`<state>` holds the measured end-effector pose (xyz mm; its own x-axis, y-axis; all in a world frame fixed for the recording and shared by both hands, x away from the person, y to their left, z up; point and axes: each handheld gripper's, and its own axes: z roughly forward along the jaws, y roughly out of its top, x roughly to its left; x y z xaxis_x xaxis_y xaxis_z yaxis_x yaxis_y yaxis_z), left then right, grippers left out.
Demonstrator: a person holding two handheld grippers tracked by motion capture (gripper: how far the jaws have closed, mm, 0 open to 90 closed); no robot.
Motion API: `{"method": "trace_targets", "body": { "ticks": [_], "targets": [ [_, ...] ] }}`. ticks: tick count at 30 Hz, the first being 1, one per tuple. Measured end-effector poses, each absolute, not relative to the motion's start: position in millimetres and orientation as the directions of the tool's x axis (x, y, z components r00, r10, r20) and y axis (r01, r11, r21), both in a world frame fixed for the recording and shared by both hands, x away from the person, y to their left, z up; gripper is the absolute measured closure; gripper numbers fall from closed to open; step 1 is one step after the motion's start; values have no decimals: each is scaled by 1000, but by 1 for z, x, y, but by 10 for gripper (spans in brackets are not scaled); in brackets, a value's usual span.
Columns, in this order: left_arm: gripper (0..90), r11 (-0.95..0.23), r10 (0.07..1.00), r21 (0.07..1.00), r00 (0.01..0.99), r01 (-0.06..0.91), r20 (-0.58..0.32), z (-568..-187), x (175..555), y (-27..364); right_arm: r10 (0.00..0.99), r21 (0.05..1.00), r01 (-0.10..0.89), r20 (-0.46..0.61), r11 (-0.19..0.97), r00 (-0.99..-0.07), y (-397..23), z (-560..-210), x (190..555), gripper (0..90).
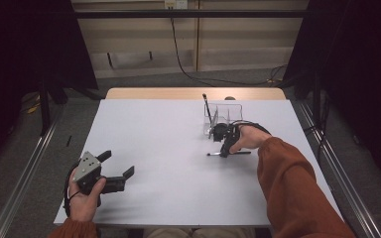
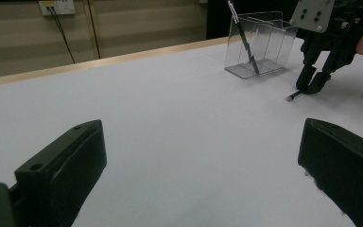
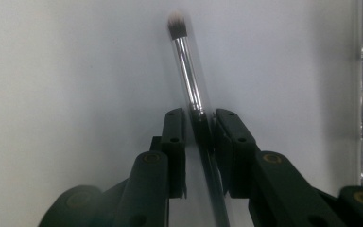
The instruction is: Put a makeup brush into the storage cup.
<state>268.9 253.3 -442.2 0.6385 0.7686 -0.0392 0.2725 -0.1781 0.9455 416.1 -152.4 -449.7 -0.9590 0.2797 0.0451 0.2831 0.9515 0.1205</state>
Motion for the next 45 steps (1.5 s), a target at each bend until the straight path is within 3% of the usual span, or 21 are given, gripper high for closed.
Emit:
{"method": "trace_targets", "body": {
  "ticks": [8, 30, 45],
  "targets": [
    [19, -183, 766, 945, 641, 272, -36, -442, 269, 253, 285, 92, 289, 54, 953, -957, -150, -449, 416, 842],
    [19, -183, 773, 944, 633, 273, -33, -443, 269, 255, 293, 112, 297, 52, 948, -955, -151, -447, 415, 845],
    [19, -183, 774, 945, 633, 270, -31, -442, 269, 255, 318, 183, 320, 39, 930, -947, -158, -431, 410, 845]
  ]
}}
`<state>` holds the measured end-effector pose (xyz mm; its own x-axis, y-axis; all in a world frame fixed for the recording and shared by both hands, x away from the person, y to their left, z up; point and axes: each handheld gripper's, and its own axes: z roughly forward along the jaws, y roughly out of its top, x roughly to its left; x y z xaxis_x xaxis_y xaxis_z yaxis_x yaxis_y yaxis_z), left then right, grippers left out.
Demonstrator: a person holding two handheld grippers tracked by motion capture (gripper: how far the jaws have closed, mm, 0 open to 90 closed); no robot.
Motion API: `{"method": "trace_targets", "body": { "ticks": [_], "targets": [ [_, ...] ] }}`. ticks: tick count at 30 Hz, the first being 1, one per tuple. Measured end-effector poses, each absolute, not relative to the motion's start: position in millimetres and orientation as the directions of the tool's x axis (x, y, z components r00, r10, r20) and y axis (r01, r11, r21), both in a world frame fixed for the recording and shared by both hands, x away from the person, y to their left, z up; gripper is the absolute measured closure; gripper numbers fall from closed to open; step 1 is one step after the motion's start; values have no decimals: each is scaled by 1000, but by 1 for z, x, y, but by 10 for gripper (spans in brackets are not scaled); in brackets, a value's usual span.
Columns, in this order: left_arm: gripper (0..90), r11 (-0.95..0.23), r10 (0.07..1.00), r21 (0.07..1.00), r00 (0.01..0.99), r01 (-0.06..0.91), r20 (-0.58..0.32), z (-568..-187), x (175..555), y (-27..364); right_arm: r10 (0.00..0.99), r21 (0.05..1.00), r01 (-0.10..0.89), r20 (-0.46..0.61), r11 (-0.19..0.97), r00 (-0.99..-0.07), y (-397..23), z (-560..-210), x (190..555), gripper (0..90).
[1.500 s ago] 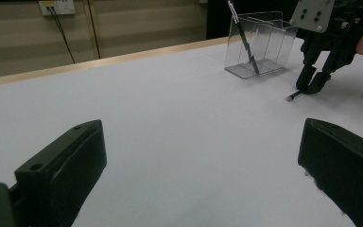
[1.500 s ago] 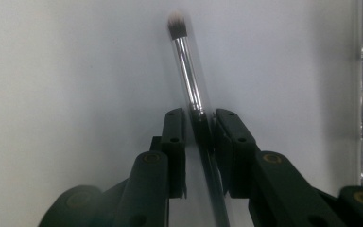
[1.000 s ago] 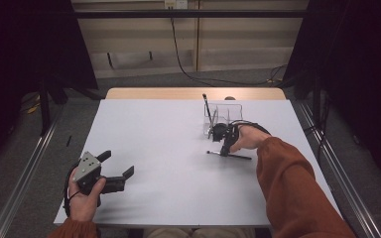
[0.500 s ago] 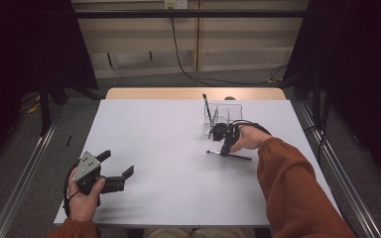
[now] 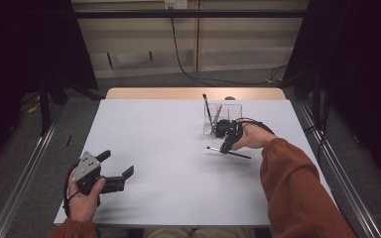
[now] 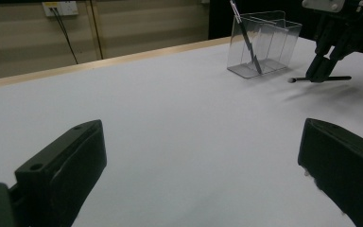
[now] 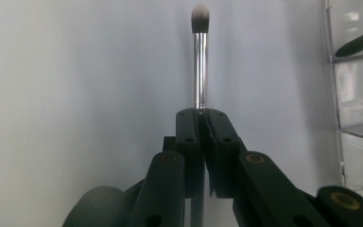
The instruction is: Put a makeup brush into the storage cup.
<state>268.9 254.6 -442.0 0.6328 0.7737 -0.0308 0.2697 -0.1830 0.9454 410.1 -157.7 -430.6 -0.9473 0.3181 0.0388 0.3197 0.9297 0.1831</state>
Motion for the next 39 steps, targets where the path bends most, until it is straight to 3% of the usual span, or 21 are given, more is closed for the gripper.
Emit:
{"method": "trace_targets", "body": {
  "ticks": [8, 26, 39],
  "targets": [
    [19, -179, 773, 947, 634, 268, -33, -442, 269, 254, 331, 220, 328, 28, 919, -943, -165, -417, 407, 846],
    [19, -175, 777, 948, 629, 266, -33, -442, 268, 254, 423, 412, 383, -7, 827, -906, -178, -390, 394, 845],
    [19, -172, 775, 949, 631, 265, -36, -442, 268, 254, 526, 614, 443, 53, 653, -849, -198, -389, 391, 846]
  ]
}}
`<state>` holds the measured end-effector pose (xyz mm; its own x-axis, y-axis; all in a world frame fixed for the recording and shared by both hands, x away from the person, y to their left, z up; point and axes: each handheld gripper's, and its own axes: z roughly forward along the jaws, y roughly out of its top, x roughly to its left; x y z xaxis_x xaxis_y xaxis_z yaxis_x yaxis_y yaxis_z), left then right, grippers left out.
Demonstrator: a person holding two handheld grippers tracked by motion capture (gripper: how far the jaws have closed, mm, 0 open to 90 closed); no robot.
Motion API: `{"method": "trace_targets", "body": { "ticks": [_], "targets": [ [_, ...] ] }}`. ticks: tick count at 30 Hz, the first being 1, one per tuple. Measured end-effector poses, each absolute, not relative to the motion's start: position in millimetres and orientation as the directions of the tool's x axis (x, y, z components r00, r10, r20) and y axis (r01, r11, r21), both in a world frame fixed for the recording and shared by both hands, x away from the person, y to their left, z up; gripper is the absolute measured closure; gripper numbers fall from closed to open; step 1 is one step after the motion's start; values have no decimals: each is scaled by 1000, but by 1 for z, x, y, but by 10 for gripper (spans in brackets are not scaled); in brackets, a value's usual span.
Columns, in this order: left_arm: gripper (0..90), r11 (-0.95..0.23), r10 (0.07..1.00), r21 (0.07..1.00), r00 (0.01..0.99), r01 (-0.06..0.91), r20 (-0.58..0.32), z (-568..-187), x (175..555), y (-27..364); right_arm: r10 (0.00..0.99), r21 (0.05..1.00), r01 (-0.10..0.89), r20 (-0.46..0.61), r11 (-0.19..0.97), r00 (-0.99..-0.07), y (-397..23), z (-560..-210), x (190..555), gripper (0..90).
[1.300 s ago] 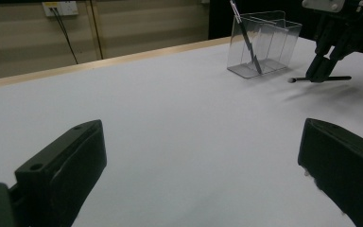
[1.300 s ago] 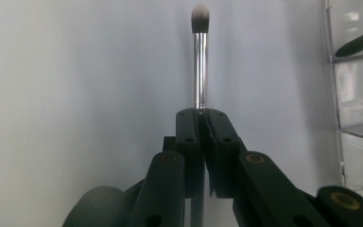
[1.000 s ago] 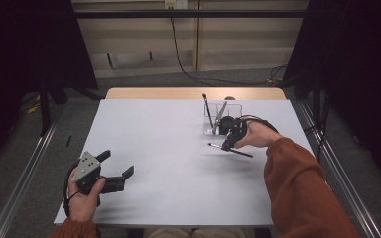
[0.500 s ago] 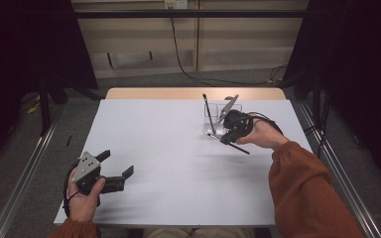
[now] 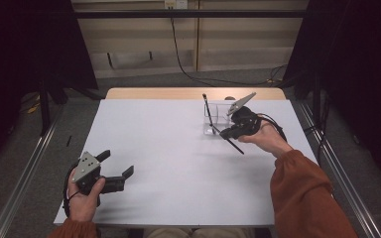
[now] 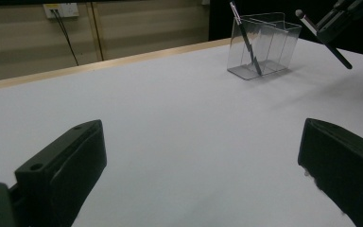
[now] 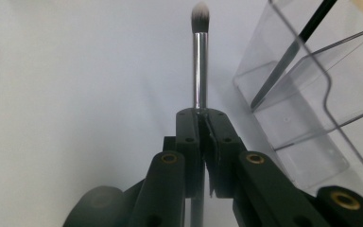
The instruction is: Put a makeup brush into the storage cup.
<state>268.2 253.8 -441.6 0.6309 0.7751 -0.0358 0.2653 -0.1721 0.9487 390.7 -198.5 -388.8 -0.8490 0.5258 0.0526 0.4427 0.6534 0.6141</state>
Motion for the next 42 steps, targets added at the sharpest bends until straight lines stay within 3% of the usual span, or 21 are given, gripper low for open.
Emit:
{"method": "trace_targets", "body": {
  "ticks": [19, 42],
  "targets": [
    [20, -178, 772, 948, 634, 263, -31, -441, 268, 254, 593, 805, 428, 122, 410, -796, -213, -394, 377, 846],
    [20, -169, 778, 948, 626, 271, -40, -442, 268, 255, 627, 952, 257, 99, 166, -773, -219, -379, 367, 845]
  ]
}}
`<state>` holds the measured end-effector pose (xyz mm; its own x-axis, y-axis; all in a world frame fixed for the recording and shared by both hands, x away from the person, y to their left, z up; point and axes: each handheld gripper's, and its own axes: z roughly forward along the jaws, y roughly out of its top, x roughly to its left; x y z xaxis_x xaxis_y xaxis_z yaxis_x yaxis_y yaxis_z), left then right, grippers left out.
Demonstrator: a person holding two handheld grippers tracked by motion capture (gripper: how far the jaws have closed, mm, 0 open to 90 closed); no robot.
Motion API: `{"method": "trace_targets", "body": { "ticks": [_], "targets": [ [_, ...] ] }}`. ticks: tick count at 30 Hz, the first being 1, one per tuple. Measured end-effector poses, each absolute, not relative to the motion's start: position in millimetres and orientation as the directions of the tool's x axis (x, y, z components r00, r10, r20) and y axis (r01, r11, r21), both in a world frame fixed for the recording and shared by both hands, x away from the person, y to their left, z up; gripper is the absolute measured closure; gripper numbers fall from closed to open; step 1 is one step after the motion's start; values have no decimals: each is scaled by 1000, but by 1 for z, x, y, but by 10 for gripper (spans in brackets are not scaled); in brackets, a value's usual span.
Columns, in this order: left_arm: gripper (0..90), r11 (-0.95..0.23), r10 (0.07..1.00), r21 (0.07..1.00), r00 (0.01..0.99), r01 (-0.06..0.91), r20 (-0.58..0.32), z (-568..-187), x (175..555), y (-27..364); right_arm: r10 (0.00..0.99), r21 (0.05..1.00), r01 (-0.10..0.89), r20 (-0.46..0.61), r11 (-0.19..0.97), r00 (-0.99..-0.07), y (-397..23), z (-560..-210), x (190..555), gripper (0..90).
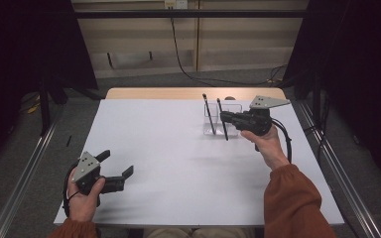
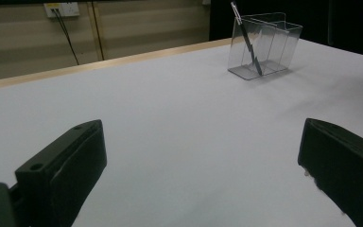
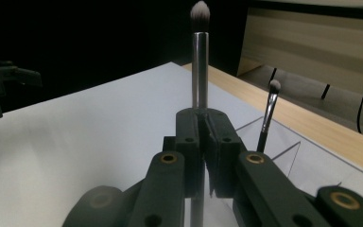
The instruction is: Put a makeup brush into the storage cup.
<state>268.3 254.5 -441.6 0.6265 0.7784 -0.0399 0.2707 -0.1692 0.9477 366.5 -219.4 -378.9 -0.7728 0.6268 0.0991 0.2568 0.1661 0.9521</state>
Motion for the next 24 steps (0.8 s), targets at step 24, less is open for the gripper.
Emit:
{"method": "trace_targets", "body": {
  "ticks": [24],
  "targets": [
    [20, -157, 780, 950, 624, 269, -48, -442, 269, 255, 670, 963, 233, 85, 135, -738, -212, -357, 386, 845]
  ]
}}
